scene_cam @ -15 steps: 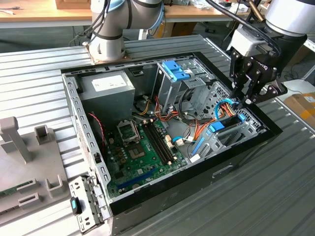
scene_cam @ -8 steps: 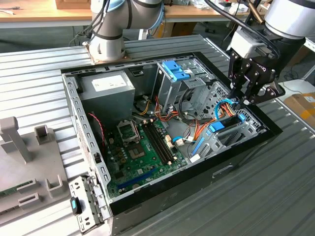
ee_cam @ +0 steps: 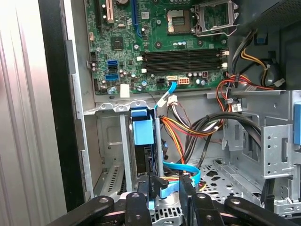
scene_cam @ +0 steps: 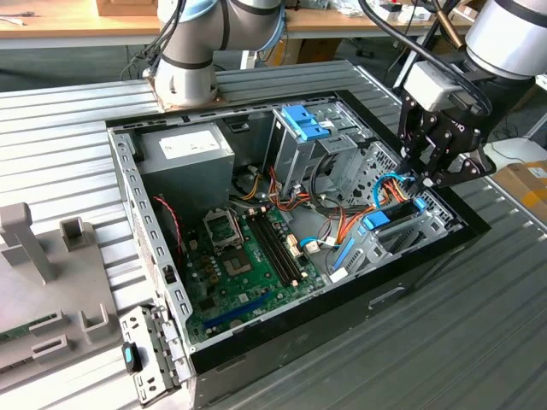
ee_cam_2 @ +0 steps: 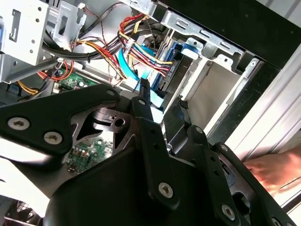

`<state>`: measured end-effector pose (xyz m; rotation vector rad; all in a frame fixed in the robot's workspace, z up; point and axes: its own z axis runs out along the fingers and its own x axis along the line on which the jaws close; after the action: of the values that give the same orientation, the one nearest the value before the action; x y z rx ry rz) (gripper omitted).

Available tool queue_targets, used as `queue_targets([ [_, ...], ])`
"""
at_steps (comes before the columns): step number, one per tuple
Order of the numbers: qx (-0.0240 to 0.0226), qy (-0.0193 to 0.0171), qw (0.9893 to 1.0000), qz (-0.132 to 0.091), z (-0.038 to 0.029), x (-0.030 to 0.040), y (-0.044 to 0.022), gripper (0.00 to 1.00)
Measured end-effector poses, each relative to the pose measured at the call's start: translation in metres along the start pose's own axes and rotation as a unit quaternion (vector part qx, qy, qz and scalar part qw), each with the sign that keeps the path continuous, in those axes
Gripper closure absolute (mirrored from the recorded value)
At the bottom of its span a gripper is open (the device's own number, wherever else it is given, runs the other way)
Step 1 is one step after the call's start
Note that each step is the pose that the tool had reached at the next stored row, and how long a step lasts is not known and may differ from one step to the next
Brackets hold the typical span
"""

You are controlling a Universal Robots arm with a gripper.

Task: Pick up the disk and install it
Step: 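Insert the second disk wire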

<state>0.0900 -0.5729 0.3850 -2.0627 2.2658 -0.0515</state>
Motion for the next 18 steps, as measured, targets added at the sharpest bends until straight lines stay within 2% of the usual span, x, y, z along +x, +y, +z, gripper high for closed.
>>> queue_targets([
  [18,-0.0002,-0.0007,1.0000,-0.005,0.0002,0.0003,0.0000,0.60],
])
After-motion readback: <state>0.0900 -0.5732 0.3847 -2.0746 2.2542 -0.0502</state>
